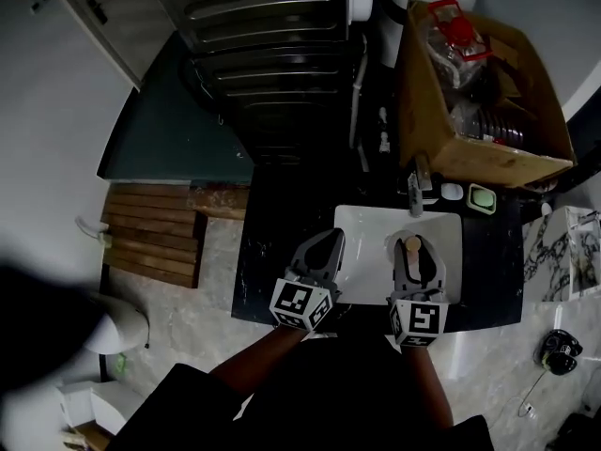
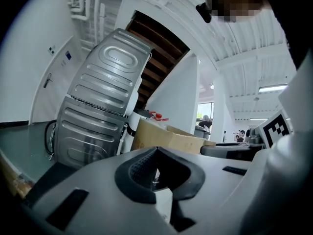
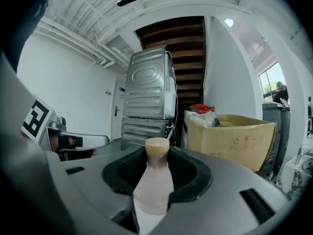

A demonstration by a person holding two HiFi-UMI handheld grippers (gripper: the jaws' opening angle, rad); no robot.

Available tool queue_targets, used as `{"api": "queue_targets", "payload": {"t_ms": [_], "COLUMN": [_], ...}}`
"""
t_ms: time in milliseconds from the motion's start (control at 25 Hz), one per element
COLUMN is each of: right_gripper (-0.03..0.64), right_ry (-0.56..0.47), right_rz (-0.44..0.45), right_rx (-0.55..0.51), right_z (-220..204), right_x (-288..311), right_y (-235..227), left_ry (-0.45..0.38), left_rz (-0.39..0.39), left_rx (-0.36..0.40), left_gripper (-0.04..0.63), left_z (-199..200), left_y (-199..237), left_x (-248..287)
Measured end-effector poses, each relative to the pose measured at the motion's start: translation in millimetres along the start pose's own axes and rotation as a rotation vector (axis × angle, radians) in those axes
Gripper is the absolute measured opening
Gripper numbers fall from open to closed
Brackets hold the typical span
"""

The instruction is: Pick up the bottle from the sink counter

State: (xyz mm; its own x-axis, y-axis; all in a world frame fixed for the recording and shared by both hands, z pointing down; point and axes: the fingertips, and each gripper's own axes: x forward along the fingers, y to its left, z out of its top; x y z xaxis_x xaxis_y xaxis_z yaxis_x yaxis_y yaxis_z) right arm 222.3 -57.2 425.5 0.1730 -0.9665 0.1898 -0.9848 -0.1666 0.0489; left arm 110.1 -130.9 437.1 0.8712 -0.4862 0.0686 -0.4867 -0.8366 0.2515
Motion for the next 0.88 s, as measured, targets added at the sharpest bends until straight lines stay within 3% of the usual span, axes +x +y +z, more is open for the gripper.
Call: {"api": "queue_targets", "payload": {"t_ms": [400,880], "right_gripper": [0.16,0.16], "right_ry": [-0.022,-0.043], "right_rz": [-0.037,0.01], "right_rx": [-0.001,-0.023], "right_z": [-2,4], "right_x": [-14,-10], "right_y": [-19,-10], "left_ry": [0.017,0.026], "left_rz": [-0.023,-0.016], "left_rx": [-0.012,-0.014], "left_gripper": [0.012,0.012], "left_z": [-9,-11], "left_y": [-20,-19], "left_x": [16,21]}}
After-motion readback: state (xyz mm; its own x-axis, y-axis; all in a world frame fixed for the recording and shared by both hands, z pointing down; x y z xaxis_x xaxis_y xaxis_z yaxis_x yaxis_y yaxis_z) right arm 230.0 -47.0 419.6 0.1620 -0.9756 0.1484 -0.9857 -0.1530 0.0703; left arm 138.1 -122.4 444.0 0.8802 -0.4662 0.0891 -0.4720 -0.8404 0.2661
